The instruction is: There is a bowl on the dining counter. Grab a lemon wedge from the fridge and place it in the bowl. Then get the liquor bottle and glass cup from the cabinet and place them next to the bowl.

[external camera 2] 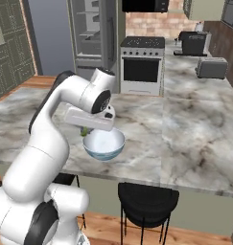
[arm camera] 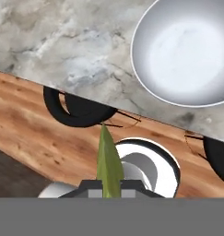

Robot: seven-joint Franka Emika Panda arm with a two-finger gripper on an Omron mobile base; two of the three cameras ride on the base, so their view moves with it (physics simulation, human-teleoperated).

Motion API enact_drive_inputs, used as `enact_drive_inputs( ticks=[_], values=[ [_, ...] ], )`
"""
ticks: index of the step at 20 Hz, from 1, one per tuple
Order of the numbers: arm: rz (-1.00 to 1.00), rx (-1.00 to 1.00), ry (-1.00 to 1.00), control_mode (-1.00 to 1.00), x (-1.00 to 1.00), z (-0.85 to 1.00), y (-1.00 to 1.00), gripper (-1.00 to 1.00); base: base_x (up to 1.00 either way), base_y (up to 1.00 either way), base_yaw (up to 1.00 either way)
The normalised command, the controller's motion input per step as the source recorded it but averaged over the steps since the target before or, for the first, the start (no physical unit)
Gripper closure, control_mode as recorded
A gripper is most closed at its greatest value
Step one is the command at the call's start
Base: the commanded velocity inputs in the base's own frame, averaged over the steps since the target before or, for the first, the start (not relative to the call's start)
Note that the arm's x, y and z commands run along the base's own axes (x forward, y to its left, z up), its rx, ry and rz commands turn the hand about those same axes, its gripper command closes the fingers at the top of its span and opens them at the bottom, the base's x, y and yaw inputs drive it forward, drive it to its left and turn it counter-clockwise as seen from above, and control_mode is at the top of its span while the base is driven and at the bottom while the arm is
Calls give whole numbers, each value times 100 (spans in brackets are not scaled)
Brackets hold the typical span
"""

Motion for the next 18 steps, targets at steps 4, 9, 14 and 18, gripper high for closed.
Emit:
enact_drive_inputs(
  ticks=[4, 9, 14, 18],
  values=[
    [-5, -9, 10, -100, 39, -40, 0, 100, 0, 0, 0],
    [-1, -7, 3, -100, 27, -47, -4, 100, 0, 0, 0],
    [0, 0, 1, -100, 35, -31, -6, 100, 0, 0, 0],
    [0, 0, 5, -100, 46, -27, 0, 100, 0, 0, 0]
  ],
)
